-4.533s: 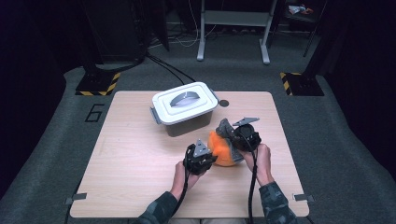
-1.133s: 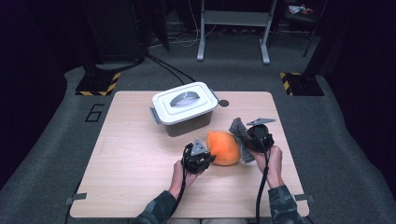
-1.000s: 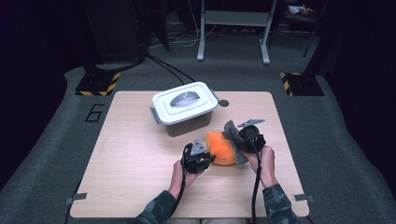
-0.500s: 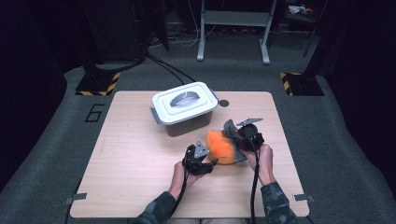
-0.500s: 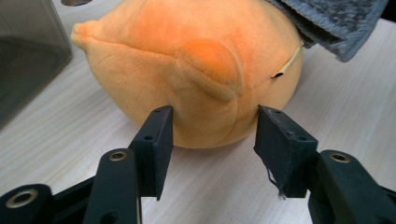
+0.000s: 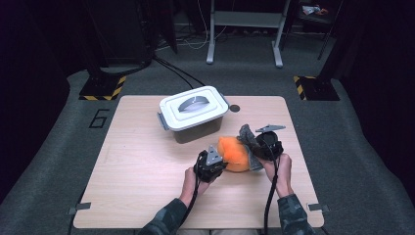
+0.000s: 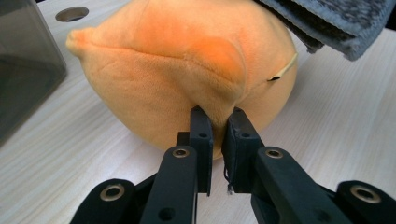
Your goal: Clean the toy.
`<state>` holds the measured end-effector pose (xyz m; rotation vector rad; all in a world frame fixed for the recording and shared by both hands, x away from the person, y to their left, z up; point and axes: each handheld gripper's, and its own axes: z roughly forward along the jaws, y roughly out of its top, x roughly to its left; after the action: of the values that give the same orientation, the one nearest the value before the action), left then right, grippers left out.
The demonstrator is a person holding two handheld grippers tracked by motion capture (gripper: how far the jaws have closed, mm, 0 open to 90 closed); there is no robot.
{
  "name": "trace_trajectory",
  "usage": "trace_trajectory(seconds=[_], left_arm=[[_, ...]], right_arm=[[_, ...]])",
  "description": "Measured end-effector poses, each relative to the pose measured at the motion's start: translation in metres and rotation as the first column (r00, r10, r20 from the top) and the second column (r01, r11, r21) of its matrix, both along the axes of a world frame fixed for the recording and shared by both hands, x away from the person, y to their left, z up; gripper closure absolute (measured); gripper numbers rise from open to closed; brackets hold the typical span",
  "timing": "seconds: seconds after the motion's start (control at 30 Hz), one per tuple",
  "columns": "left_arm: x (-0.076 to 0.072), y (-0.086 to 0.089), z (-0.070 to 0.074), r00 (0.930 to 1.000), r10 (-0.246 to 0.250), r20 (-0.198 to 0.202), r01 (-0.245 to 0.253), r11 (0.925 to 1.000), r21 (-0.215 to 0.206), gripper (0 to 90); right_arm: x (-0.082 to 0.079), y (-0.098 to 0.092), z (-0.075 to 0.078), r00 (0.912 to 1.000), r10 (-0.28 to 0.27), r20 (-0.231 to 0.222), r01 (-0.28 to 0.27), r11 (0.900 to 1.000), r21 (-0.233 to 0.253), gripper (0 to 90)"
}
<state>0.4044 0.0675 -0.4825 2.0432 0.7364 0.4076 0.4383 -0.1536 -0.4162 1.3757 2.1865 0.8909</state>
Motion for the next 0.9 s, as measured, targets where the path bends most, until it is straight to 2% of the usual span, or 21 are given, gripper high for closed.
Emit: trace_trajectory(seconds=[0.07,0.13,0.17,0.2,0.23,0.37,0.4,0.47,0.57,0.8,0.83,0.9], left_arm=[[-0.001,0.000,0.007,0.9999,0.003,-0.015,-0.003,0.9999,-0.012,83.5],[-0.001,0.000,0.010,0.9999,0.004,-0.014,-0.004,0.9998,-0.020,83.6],[-0.002,0.000,0.014,0.9996,0.007,-0.028,-0.008,0.9996,-0.027,83.6],[-0.003,0.000,0.015,0.9993,0.006,-0.037,-0.007,0.9993,-0.036,83.8],[-0.003,0.000,0.017,0.9986,0.008,-0.053,-0.011,0.9990,-0.042,83.8],[-0.005,-0.001,0.020,0.9972,0.019,-0.072,-0.023,0.9983,-0.053,83.8],[-0.005,-0.001,0.020,0.9972,0.019,-0.072,-0.023,0.9983,-0.053,83.8],[-0.004,-0.001,0.019,0.9965,0.022,-0.081,-0.027,0.9977,-0.062,83.7],[-0.003,-0.001,0.017,0.9956,0.026,-0.090,-0.032,0.9973,-0.066,83.7],[-0.002,0.001,0.014,0.9951,0.033,-0.093,-0.040,0.9967,-0.070,83.6],[-0.002,0.001,0.013,0.9952,0.035,-0.092,-0.041,0.9964,-0.074,83.6],[-0.001,0.002,0.012,0.9948,0.034,-0.095,-0.042,0.9962,-0.077,83.6]], right_arm=[[-0.007,0.000,0.006,0.9999,0.004,0.012,-0.004,1.000,-0.001,74.2],[-0.009,0.001,0.009,0.9999,0.009,0.015,-0.009,1.000,0.002,74.2],[-0.014,0.004,0.016,0.9988,0.032,0.036,-0.032,0.999,0.002,74.2],[-0.017,0.006,0.018,0.9989,0.030,0.035,-0.030,0.999,0.011,74.2],[-0.019,0.008,0.021,0.9975,0.052,0.048,-0.053,0.999,0.011,74.2],[-0.028,0.024,0.029,0.9914,0.117,0.058,-0.119,0.993,0.016,74.2],[-0.028,0.024,0.029,0.9914,0.117,0.058,-0.119,0.993,0.016,74.2],[-0.031,0.038,0.027,0.9874,0.154,0.039,-0.154,0.988,0.013,74.2],[-0.027,0.047,0.019,0.9832,0.180,0.029,-0.180,0.984,-0.014,74.2],[-0.024,0.051,0.013,0.9854,0.169,0.024,-0.168,0.985,-0.036,74.5],[-0.024,0.051,0.011,0.9859,0.164,0.033,-0.162,0.985,-0.053,74.6],[-0.024,0.049,0.009,0.9870,0.158,0.031,-0.156,0.987,-0.049,74.6]])
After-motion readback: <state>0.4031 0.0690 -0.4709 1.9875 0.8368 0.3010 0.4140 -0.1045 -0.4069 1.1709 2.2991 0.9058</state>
